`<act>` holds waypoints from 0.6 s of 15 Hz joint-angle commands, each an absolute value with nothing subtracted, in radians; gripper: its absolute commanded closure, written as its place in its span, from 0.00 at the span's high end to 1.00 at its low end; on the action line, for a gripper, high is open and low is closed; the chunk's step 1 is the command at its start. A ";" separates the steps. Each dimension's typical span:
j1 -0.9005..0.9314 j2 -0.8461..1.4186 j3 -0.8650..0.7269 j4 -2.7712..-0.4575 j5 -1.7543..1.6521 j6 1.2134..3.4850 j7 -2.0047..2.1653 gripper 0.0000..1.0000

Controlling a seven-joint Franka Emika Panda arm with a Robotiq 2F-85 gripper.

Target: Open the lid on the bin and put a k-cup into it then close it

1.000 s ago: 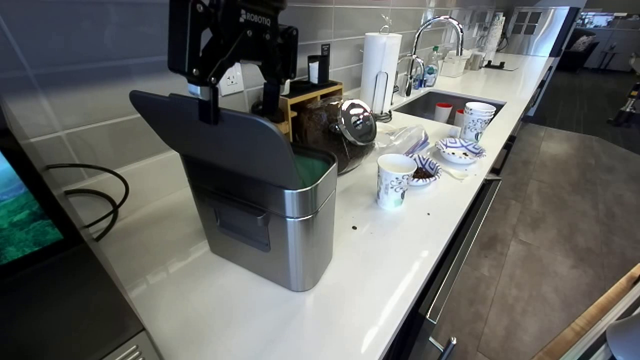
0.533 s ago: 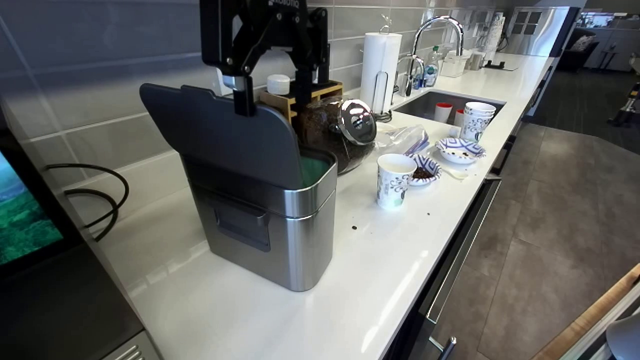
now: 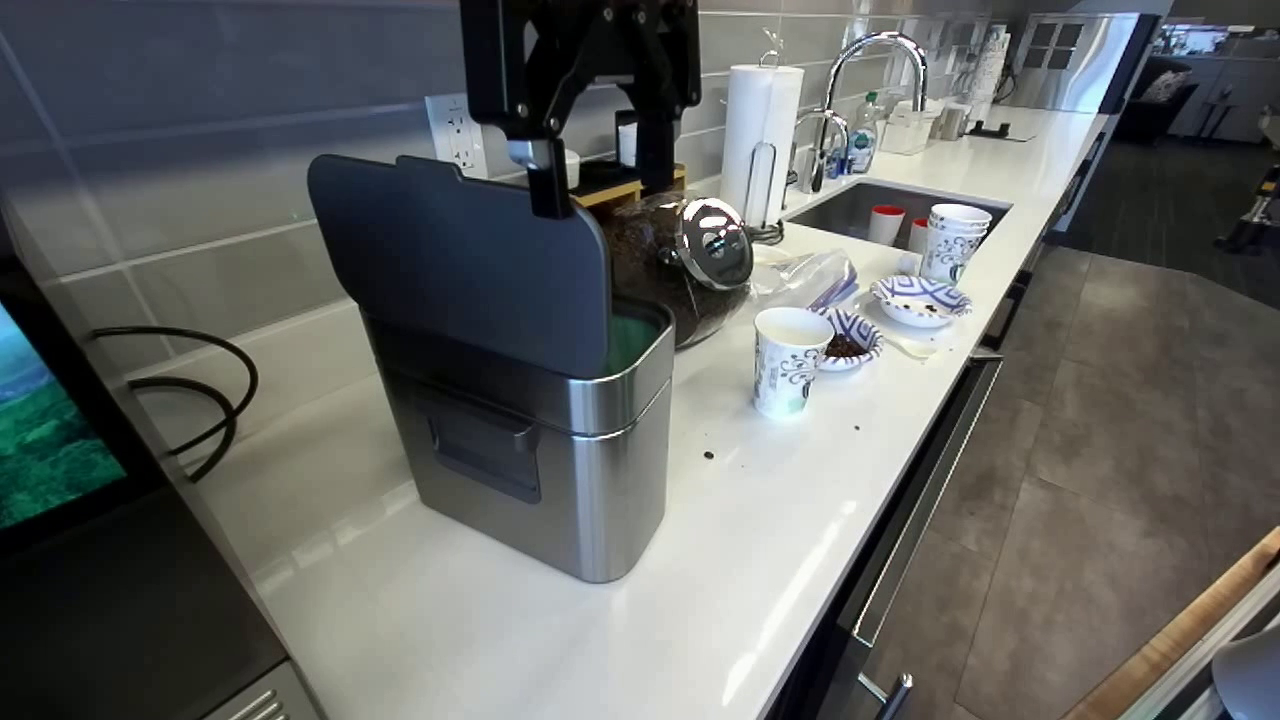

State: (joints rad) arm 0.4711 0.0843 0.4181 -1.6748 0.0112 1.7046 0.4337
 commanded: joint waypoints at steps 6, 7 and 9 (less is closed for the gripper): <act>0.477 0.083 0.409 -1.662 -0.043 1.633 0.483 1.00; 0.477 0.077 0.409 -1.668 -0.051 1.636 0.503 1.00; 0.477 0.066 0.410 -1.679 -0.059 1.633 0.537 1.00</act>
State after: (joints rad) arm 0.4710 0.0824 0.4078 -1.6742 -0.0284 1.6640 0.4755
